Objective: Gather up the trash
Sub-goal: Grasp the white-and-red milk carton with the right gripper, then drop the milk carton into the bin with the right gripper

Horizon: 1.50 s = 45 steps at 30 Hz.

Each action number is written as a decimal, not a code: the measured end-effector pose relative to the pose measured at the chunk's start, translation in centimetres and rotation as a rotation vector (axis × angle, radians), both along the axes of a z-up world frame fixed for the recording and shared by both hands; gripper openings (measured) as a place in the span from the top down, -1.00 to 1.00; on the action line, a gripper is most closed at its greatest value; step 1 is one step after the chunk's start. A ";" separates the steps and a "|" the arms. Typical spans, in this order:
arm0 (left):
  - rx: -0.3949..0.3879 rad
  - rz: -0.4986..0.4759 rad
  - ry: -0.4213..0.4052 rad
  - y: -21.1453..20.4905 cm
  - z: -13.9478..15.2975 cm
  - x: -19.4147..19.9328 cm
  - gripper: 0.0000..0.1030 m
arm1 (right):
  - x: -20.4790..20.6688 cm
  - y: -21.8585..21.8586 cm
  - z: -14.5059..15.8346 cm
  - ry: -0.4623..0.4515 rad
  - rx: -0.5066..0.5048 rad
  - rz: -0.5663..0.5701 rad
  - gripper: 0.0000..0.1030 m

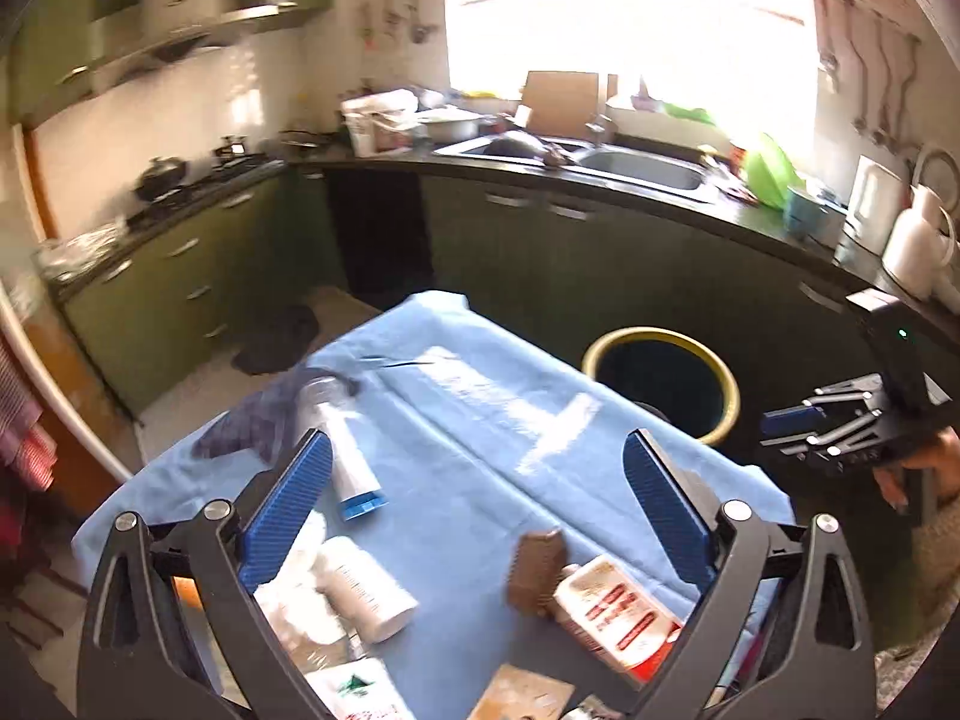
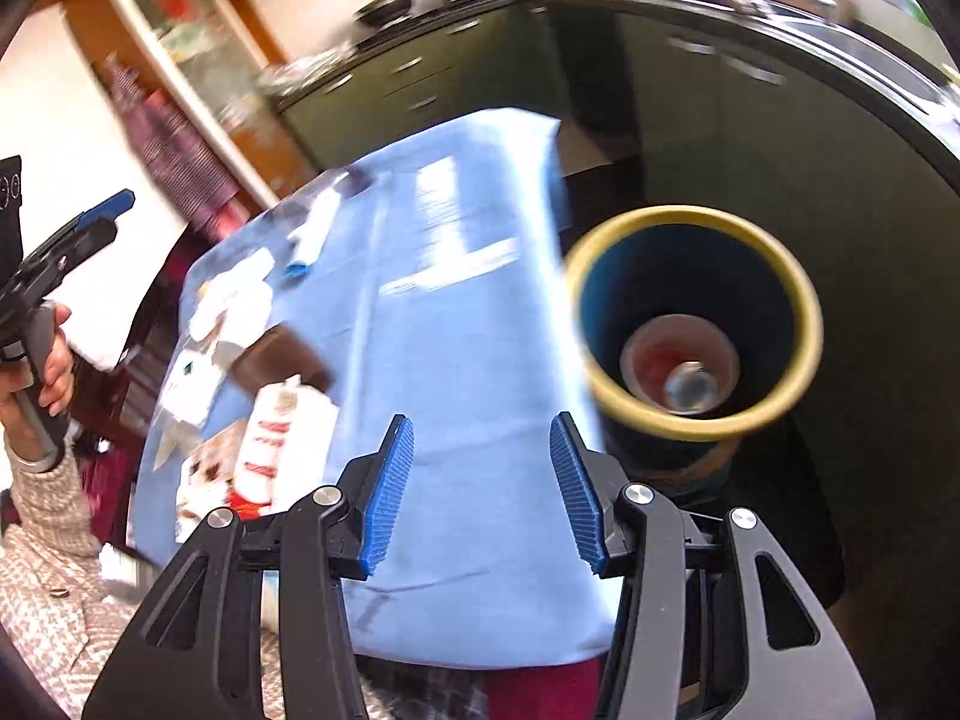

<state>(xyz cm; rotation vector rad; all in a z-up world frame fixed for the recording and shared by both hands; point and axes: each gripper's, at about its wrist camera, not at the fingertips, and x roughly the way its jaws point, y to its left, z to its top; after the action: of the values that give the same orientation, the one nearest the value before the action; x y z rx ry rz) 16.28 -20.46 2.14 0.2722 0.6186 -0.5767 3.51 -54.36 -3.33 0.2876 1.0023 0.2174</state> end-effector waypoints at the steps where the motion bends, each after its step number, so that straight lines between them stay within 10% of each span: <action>1: -0.015 0.057 -0.007 2.1 -0.4 -0.4 -0.82 | 0.1 2.0 0.0 0.007 -0.001 0.032 0.07; 14: -0.163 0.332 0.027 17.8 -4.5 -5.4 -0.86 | -3.1 18.8 -3.7 -0.087 -0.140 0.059 -0.06; 33: -0.083 0.216 0.035 13.0 -5.9 -6.0 -0.87 | -2.6 18.2 -6.6 -0.071 -0.239 0.037 -0.02; 45: -0.014 0.099 0.020 6.4 -5.3 -5.5 -0.87 | -3.6 9.0 0.4 -0.203 -0.149 -0.095 -0.02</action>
<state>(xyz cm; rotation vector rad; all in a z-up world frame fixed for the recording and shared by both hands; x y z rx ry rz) 10.81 -14.09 -3.16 0.2217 0.6435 -0.4886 -0.13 -45.37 -2.91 0.1730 0.7974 0.0827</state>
